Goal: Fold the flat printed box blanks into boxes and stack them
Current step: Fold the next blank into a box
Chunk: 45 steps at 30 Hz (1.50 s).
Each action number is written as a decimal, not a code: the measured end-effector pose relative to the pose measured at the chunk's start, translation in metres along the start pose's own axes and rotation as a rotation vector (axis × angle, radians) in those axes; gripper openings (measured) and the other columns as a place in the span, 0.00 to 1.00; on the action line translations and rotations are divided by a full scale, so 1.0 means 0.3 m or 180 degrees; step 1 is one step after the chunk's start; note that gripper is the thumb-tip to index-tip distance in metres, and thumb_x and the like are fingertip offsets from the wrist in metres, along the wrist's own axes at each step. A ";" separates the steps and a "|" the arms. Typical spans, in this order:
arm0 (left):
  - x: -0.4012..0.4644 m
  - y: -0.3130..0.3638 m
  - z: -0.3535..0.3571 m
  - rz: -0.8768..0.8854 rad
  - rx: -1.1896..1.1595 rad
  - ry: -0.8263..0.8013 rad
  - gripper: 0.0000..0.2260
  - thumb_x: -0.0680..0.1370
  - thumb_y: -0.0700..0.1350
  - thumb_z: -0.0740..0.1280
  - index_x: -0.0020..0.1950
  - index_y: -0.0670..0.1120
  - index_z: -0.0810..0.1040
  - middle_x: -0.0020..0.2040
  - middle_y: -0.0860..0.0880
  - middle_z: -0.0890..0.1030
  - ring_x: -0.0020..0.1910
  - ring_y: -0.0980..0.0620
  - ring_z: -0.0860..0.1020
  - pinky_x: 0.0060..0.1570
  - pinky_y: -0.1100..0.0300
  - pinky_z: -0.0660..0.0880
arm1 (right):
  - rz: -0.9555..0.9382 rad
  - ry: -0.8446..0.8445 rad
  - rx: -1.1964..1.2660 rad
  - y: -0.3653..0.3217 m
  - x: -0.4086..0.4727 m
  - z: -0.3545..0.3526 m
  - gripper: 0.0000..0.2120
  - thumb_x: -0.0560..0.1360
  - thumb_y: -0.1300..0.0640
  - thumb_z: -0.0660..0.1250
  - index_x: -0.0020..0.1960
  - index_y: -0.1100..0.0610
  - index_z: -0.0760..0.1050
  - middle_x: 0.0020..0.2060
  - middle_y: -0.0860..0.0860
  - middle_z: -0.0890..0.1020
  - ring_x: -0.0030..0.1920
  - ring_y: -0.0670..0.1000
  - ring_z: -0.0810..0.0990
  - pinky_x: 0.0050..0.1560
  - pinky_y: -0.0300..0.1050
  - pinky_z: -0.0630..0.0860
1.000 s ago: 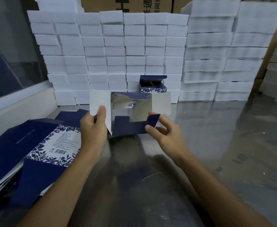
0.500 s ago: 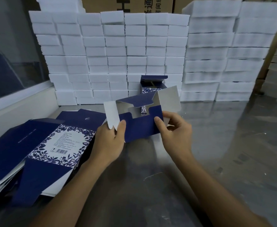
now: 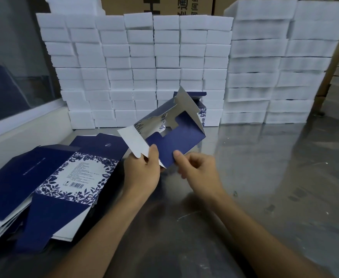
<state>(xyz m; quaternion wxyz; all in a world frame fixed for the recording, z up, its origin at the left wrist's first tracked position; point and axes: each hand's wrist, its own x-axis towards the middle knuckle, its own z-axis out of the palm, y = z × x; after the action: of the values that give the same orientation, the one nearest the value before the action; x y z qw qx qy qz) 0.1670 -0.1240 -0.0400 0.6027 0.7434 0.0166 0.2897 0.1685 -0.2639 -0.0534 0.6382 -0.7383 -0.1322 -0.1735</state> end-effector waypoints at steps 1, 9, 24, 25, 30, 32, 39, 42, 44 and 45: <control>-0.011 0.009 0.001 0.0049 0.0094 0.0012 0.15 0.81 0.44 0.64 0.34 0.43 0.75 0.29 0.57 0.81 0.33 0.62 0.79 0.37 0.70 0.75 | -0.0015 -0.0156 -0.0009 0.003 -0.007 0.013 0.23 0.80 0.49 0.68 0.36 0.66 0.79 0.29 0.59 0.80 0.29 0.49 0.75 0.35 0.44 0.75; -0.037 0.017 0.018 0.0200 0.0275 -0.0029 0.12 0.81 0.43 0.64 0.42 0.35 0.75 0.30 0.52 0.77 0.30 0.64 0.76 0.28 0.74 0.67 | 0.0131 -0.0222 -0.0184 0.025 -0.014 0.035 0.21 0.82 0.51 0.64 0.36 0.62 0.80 0.24 0.45 0.77 0.27 0.42 0.73 0.31 0.34 0.71; -0.033 0.010 0.001 0.0234 0.0099 -0.0095 0.15 0.79 0.42 0.66 0.35 0.35 0.75 0.29 0.46 0.78 0.32 0.52 0.77 0.29 0.68 0.67 | 0.0469 0.0298 0.0291 0.027 0.007 0.009 0.23 0.83 0.49 0.61 0.32 0.58 0.74 0.23 0.49 0.72 0.25 0.45 0.66 0.27 0.36 0.65; -0.033 0.010 0.001 0.0217 0.0087 -0.0136 0.14 0.79 0.42 0.66 0.35 0.37 0.75 0.29 0.48 0.78 0.30 0.56 0.76 0.29 0.69 0.67 | 0.0505 0.0300 0.0234 0.029 0.008 0.008 0.23 0.83 0.49 0.61 0.32 0.58 0.74 0.24 0.51 0.72 0.25 0.46 0.66 0.28 0.37 0.65; -0.036 0.011 -0.003 0.0285 0.0100 -0.0241 0.15 0.79 0.41 0.65 0.32 0.41 0.73 0.29 0.49 0.78 0.28 0.59 0.75 0.29 0.70 0.67 | 0.0680 0.0348 0.0231 0.033 0.008 0.000 0.23 0.82 0.51 0.63 0.31 0.58 0.75 0.26 0.55 0.71 0.27 0.48 0.66 0.29 0.40 0.65; -0.034 0.012 -0.004 0.0297 0.0140 -0.0179 0.17 0.79 0.40 0.65 0.29 0.43 0.69 0.24 0.51 0.74 0.26 0.59 0.72 0.28 0.70 0.66 | 0.0628 0.0431 0.0296 0.029 0.006 0.002 0.24 0.82 0.49 0.63 0.29 0.57 0.73 0.26 0.54 0.70 0.27 0.47 0.65 0.28 0.38 0.65; -0.021 0.011 -0.009 0.0333 0.0246 -0.0193 0.20 0.78 0.39 0.65 0.28 0.45 0.62 0.21 0.53 0.66 0.23 0.58 0.66 0.26 0.67 0.63 | 0.0502 0.0858 0.0319 0.033 0.030 -0.041 0.25 0.84 0.49 0.58 0.31 0.60 0.66 0.26 0.51 0.64 0.27 0.48 0.60 0.28 0.39 0.60; -0.025 0.016 -0.007 0.0310 0.0209 -0.0216 0.22 0.77 0.39 0.65 0.27 0.47 0.60 0.20 0.55 0.65 0.22 0.57 0.65 0.25 0.67 0.61 | 0.0586 0.0844 0.0176 0.041 0.035 -0.050 0.24 0.84 0.54 0.58 0.30 0.57 0.64 0.24 0.49 0.65 0.25 0.47 0.60 0.26 0.38 0.60; -0.025 0.015 -0.014 0.0287 0.0197 -0.0251 0.22 0.77 0.38 0.65 0.26 0.48 0.59 0.20 0.55 0.64 0.22 0.57 0.63 0.24 0.67 0.60 | 0.0656 0.0837 0.0114 0.043 0.036 -0.053 0.23 0.83 0.56 0.58 0.29 0.58 0.65 0.23 0.49 0.65 0.24 0.46 0.60 0.26 0.39 0.60; -0.025 0.015 -0.017 0.0288 0.0187 -0.0266 0.23 0.77 0.38 0.65 0.26 0.48 0.59 0.20 0.55 0.63 0.22 0.57 0.63 0.24 0.67 0.60 | 0.0682 0.0838 0.0096 0.042 0.035 -0.054 0.22 0.83 0.57 0.58 0.30 0.59 0.66 0.23 0.50 0.65 0.24 0.46 0.60 0.26 0.39 0.60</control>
<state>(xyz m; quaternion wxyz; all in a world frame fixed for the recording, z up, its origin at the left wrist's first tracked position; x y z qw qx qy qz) 0.1570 -0.1234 -0.0383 0.5670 0.7722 -0.0337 0.2848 0.1819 -0.2820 -0.0581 0.6759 -0.7094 0.0295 -0.1977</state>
